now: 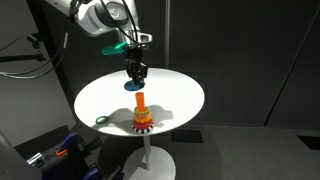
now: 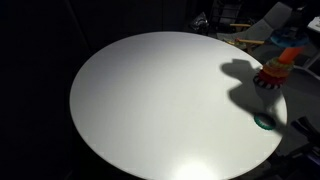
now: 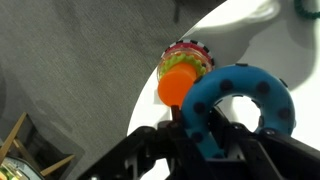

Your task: Put the blue ring on the orange block

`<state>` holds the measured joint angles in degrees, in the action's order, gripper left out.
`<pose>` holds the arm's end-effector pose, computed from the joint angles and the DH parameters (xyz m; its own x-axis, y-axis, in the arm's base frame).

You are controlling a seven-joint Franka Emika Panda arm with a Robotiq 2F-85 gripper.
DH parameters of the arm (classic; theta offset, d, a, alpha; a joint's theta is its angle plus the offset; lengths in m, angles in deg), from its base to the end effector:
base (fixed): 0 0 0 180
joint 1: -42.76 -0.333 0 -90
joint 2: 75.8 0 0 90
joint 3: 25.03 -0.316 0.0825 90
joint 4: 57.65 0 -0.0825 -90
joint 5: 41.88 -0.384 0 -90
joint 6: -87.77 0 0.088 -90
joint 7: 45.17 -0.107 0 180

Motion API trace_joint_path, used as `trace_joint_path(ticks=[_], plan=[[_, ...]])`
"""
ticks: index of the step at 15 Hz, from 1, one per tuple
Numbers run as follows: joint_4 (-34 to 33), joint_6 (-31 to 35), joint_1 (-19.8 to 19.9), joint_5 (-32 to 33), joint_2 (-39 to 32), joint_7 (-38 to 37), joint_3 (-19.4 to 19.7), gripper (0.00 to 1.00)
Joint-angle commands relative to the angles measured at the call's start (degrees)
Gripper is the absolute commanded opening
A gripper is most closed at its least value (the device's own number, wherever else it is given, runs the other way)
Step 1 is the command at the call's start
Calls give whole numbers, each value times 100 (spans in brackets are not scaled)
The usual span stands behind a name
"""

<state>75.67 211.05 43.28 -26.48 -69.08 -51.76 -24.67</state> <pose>0.4847 -0.0184 0.3830 0.9986 0.0189 -0.0488 0.0291 -0.9752 0.2195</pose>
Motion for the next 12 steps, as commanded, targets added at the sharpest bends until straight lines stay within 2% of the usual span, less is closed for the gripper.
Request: trace_joint_path(ticks=[1,12], plan=[[-169,-270,127,120,190,140,52,10],[-107,-342,396,193,212,173,265,10]])
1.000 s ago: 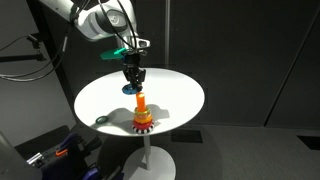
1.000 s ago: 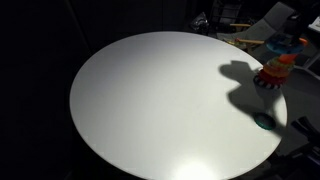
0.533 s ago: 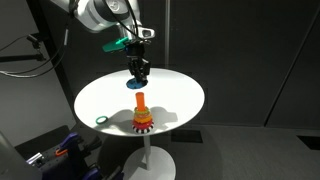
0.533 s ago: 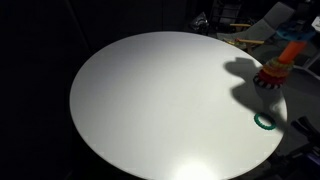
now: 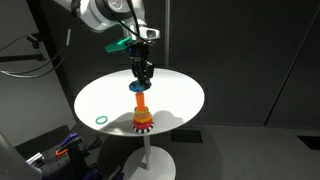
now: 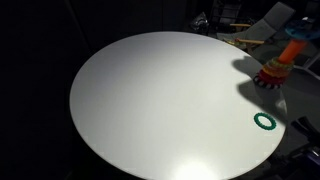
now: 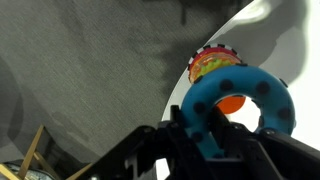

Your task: Put the blue ring on the orange block

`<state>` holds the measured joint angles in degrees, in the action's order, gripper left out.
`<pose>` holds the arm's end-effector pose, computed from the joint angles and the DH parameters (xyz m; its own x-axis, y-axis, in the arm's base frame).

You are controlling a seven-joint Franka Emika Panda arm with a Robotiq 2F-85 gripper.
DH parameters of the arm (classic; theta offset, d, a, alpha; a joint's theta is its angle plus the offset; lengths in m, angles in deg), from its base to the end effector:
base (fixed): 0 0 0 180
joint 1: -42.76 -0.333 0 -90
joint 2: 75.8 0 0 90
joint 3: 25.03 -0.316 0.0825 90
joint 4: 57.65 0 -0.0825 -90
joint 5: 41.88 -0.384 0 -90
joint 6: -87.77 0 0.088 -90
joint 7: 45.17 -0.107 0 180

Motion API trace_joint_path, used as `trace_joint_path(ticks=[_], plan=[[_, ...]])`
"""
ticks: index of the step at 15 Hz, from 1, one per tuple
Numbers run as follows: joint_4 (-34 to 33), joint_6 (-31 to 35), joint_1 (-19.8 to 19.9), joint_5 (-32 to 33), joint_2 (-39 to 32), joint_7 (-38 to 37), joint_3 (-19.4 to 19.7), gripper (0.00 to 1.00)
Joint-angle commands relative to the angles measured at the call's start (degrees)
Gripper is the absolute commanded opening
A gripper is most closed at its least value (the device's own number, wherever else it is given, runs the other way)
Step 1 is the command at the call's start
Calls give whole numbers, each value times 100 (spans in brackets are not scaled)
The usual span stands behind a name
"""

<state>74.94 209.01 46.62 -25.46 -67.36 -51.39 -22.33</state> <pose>0.4782 -0.0683 0.4004 0.9965 -0.0717 -0.0424 -0.0599 -0.9706 0.2332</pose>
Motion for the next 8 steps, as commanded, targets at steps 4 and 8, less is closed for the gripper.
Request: trace_joint_path(ticks=[4,8], plan=[[29,-127,70,32,30,199,65,10],[114,-122,66,18,41,261,73,10]])
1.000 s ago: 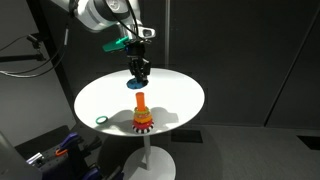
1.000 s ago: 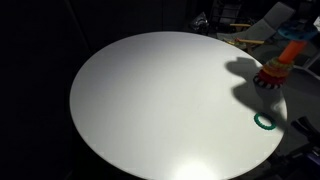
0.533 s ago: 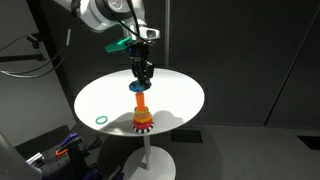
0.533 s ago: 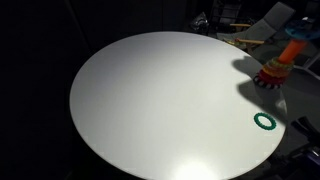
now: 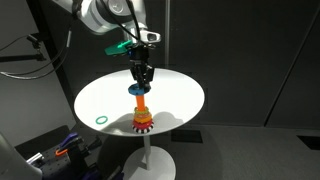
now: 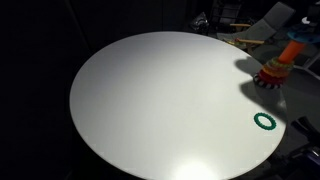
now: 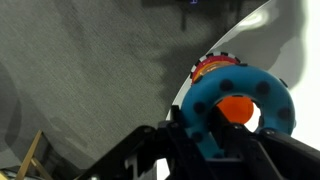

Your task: Put the blue ring on the orange block

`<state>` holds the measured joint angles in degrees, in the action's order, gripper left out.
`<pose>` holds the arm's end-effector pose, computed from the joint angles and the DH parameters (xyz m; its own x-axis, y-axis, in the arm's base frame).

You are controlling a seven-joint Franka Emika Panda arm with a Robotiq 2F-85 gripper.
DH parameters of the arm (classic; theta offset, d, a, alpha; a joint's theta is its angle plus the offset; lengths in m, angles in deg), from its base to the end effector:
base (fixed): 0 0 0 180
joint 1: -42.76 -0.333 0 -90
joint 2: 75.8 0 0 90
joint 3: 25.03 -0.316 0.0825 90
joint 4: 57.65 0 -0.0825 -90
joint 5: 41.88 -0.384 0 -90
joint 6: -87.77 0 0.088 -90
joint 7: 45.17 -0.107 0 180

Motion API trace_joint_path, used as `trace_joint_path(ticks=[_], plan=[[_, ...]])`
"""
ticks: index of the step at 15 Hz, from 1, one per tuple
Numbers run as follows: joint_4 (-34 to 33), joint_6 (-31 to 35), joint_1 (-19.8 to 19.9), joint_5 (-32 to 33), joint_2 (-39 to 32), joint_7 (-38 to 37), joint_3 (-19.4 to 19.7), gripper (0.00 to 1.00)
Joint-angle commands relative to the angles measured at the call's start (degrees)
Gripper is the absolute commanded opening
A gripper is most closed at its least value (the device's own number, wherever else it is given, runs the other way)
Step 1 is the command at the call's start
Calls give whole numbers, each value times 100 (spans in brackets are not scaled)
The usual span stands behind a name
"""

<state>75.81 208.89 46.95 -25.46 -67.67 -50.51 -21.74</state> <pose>0.4732 -0.0755 0.3909 0.9950 -0.0728 -0.0685 -0.0553 -0.9716 0.2302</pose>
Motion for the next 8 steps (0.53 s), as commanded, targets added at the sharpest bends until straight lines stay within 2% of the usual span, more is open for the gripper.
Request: trace_joint_path(ticks=[1,8], plan=[[52,-100,33,25,72,177,15,10],[147,-123,54,46,98,201,40,10]])
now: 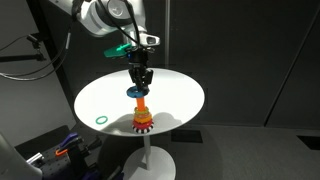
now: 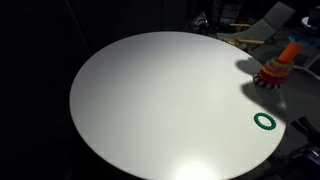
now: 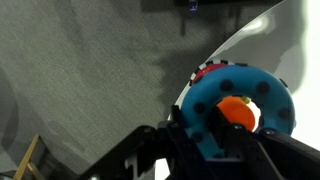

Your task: Put the blue ring on the orange block

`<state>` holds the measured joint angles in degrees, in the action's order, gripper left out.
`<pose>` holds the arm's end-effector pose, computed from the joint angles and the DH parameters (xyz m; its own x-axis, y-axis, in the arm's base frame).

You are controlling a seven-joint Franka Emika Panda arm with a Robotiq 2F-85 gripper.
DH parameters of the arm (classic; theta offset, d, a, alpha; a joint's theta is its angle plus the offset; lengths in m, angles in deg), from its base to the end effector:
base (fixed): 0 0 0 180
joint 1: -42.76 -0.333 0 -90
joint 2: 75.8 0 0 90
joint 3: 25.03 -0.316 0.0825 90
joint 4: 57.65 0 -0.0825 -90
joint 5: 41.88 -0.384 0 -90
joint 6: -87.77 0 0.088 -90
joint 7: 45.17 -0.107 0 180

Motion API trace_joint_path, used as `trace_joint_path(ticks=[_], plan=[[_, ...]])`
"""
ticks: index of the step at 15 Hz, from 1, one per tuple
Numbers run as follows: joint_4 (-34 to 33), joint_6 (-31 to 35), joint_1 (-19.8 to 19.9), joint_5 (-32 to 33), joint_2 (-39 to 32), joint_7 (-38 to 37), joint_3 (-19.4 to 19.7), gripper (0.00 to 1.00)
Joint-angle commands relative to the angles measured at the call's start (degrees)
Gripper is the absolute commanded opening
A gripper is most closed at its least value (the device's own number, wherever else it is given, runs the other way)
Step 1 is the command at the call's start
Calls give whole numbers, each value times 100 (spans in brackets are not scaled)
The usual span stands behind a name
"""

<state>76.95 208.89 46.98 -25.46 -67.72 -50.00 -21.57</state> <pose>0.4676 -0.0763 0.3817 0.9936 -0.0672 -0.0912 -0.0449 -0.9727 0.2275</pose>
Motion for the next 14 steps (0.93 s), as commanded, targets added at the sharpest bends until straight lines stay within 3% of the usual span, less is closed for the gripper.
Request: trace_joint_path(ticks=[1,14], plan=[[45,-130,54,53,104,148,27,10],[395,112,144,-29,238,238,212,10]])
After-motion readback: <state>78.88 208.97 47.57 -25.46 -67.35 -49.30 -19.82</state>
